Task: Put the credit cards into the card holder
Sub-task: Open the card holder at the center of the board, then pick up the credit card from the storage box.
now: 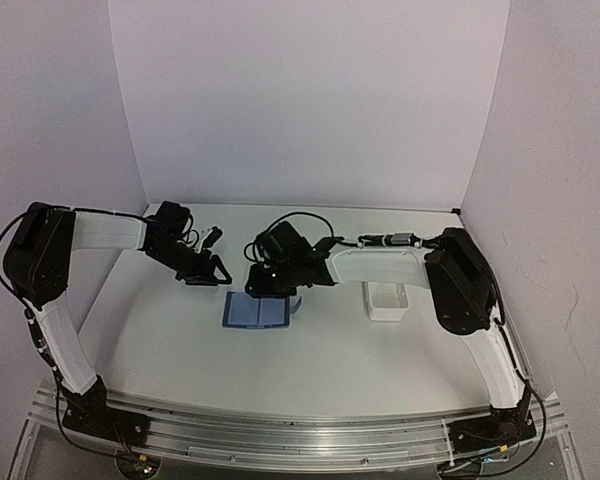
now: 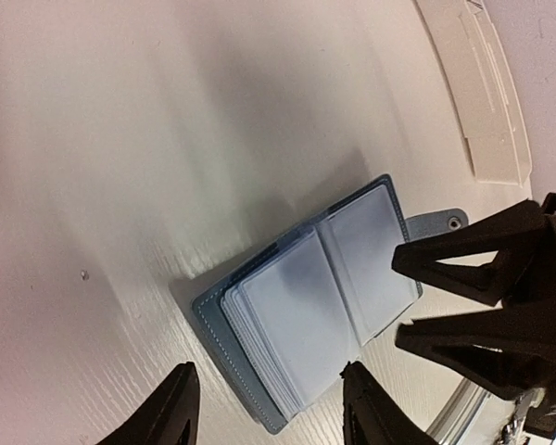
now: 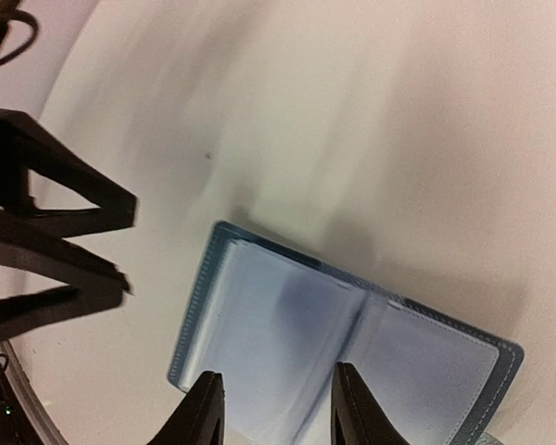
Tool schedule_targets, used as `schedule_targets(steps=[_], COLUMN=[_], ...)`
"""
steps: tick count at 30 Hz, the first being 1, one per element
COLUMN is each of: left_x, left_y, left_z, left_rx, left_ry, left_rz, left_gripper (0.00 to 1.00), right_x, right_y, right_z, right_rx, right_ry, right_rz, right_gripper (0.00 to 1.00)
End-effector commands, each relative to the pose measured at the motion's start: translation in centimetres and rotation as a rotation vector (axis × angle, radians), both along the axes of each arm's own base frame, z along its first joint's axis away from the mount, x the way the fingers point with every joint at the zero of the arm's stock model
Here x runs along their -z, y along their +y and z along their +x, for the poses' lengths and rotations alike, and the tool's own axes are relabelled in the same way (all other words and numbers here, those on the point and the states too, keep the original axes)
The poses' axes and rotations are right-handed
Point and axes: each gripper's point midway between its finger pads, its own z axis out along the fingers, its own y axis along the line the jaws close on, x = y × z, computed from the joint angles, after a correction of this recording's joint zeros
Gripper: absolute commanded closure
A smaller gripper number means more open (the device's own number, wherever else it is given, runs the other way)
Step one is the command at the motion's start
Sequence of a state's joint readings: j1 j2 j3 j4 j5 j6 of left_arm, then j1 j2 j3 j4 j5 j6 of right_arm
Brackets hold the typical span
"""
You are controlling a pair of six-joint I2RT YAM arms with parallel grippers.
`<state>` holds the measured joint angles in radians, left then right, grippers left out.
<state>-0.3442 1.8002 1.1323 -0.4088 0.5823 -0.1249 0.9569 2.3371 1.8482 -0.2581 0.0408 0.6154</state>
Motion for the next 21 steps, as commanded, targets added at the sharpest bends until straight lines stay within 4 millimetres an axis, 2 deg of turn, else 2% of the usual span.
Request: schedule_targets(steps=[1, 4, 5, 7, 10, 12, 16, 17, 19, 21], left_x=[-6.3, -8.7, -9.4, -10.8, -12.0, -13.3, -13.4, -13.0, -12.4, -11.8], left_y=[-1.8, -2.6, -2.7, -3.1, -3.4, -3.6, -4.2, -4.4, -4.8, -5.1], left_z=[2.6, 3.6, 3.8, 4.2, 3.8, 3.6, 3.7, 4.1, 5.1, 6.2], left_rx=[0.082, 0.112, 0.12, 0.141, 0.191, 0.212, 0.233, 0.232, 0.218, 0.193], left_ry=[-0.241, -0.341, -0.374, -0.454, -0.563, -0.66, -0.734, -0.736, -0.747, -0.766], left_rz=[-0.093, -0.14, -0.151, -0.176, -0.207, -0.233, -0.257, -0.251, -0.222, -0.18], left_gripper=[0.4, 0.29, 0.26, 0.18, 0.01, 0.01, 0.01, 0.0, 0.0, 0.01], right_x=[-13.5, -17.6, -18.6, -20.8, -21.4, -21.7, -19.0, -18.1, -15.8, -13.4], right_y=[0.4, -2.2, -3.6, -7.7, -14.1, -18.3, -25.6, -26.8, -28.6, -28.8], right_z=[2.6, 4.4, 5.2, 7.2, 9.9, 11.6, 15.6, 16.3, 17.3, 17.0], right_rx=[-0.123, -0.177, -0.181, -0.165, -0.126, -0.184, -0.292, -0.335, -0.465, -0.611], right_ry=[-0.225, -0.318, -0.346, -0.425, -0.557, -0.716, -0.819, -0.831, -0.867, -0.893], right_rz=[0.167, 0.19, 0.188, 0.158, 0.001, -0.194, -0.479, -0.521, -0.633, -0.709], right_gripper=[0.51, 0.29, 0.24, 0.16, 0.1, 0.07, 0.03, 0.04, 0.04, 0.04])
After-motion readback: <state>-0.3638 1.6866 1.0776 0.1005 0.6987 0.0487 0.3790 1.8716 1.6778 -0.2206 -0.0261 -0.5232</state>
